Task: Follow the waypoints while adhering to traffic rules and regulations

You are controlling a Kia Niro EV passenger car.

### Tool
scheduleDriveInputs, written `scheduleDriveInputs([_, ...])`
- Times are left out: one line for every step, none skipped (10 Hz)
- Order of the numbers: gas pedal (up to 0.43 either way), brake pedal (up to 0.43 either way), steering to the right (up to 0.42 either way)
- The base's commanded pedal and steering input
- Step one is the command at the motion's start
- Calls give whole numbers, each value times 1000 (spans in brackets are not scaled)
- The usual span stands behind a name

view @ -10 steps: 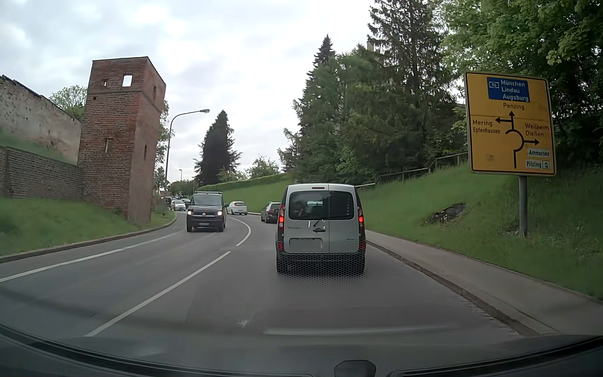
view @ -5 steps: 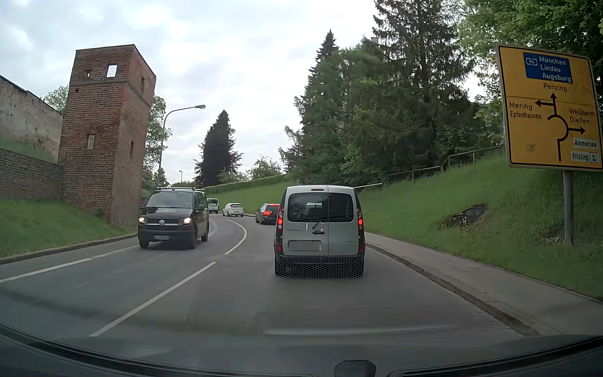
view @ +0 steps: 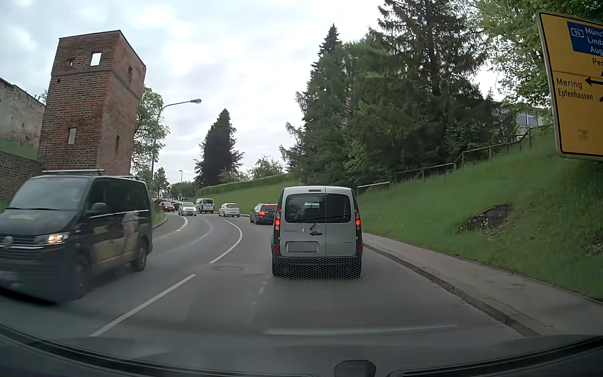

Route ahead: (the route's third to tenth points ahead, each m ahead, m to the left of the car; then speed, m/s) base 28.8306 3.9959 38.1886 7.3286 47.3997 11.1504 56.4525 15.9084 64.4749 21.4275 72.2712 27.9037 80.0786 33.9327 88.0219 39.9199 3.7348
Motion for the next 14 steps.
scheduleDriveInputs([0,0,-14])
scheduleDriveInputs([0,0,-15])
scheduleDriveInputs([20,0,-15])
scheduleDriveInputs([59,0,-15])
scheduleDriveInputs([67,0,-16])
scheduleDriveInputs([87,0,-18])
scheduleDriveInputs([98,0,-18])
scheduleDriveInputs([98,0,-18])
scheduleDriveInputs([98,0,-19])
scheduleDriveInputs([98,0,-19])
scheduleDriveInputs([98,0,-20])
scheduleDriveInputs([98,0,-19])
scheduleDriveInputs([98,0,-20])
scheduleDriveInputs([98,0,-20])
